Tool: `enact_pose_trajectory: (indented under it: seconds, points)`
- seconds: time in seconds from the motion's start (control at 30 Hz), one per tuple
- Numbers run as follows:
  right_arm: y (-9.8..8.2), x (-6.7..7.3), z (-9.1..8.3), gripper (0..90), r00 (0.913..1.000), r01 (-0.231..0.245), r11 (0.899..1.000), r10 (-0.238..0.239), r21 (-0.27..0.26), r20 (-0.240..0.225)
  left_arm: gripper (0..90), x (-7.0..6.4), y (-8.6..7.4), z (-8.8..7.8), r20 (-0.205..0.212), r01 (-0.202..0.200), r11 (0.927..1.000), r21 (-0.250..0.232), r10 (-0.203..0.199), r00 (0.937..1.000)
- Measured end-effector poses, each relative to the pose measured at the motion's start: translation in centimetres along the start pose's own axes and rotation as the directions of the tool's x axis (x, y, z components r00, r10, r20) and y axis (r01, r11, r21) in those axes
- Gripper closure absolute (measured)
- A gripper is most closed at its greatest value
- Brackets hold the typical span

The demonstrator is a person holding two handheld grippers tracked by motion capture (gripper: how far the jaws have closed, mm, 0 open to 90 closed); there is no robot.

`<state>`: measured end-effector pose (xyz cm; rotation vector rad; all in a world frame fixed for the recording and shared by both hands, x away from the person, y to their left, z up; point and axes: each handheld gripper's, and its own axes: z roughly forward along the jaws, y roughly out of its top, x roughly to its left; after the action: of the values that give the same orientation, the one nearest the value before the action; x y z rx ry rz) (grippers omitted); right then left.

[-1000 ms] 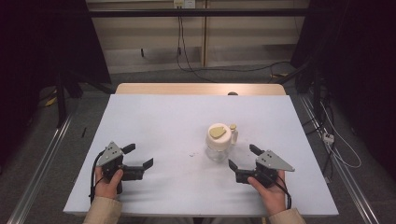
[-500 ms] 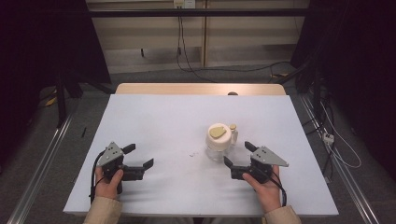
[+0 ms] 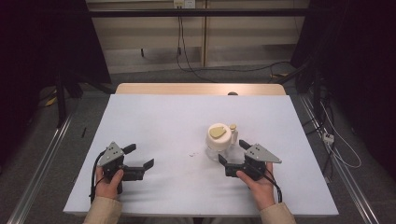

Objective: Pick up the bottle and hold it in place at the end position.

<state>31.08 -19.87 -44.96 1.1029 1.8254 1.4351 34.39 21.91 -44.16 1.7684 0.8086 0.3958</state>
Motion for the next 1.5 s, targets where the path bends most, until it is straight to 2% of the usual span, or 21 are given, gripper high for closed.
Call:
enact_pose_trajectory:
  seconds: [0.17,0.4,0.57,0.93,1.2,1.5]
  points:
    - [0.1,0.0,0.3,4.8,0.9998,-0.017,1.000,0.017,-0.002,0.005,3.2,0.0,0.0,0.0,0.001,-0.001,1.0000,-0.001,0.001,1.0000]
    - [0.2,0.0,0.8,4.8,0.9999,-0.014,1.000,0.014,-0.005,0.009,3.2,0.0,0.0,0.0,0.001,0.004,1.0000,-0.003,-0.004,1.0000]
    - [0.4,0.2,1.1,5.4,0.9994,-0.034,0.999,0.034,-0.012,0.005,3.2,-0.1,0.1,-0.1,0.000,0.004,0.9999,-0.012,-0.004,1.0000]
    - [1.0,0.6,2.0,5.4,0.9996,-0.028,0.999,0.028,-0.017,0.002,3.2,-0.1,0.1,-0.1,0.001,0.001,0.9999,-0.013,-0.001,1.0000]
    - [1.0,0.8,2.6,5.6,0.9994,-0.033,0.999,0.033,0.001,0.001,3.2,-0.1,0.1,-0.1,-0.002,0.003,1.0000,-0.009,-0.003,1.0000]
    - [0.9,0.8,3.5,5.0,0.9986,-0.047,0.999,0.047,0.019,0.023,3.2,-0.1,0.1,0.0,-0.001,0.003,1.0000,-0.007,-0.003,1.0000]
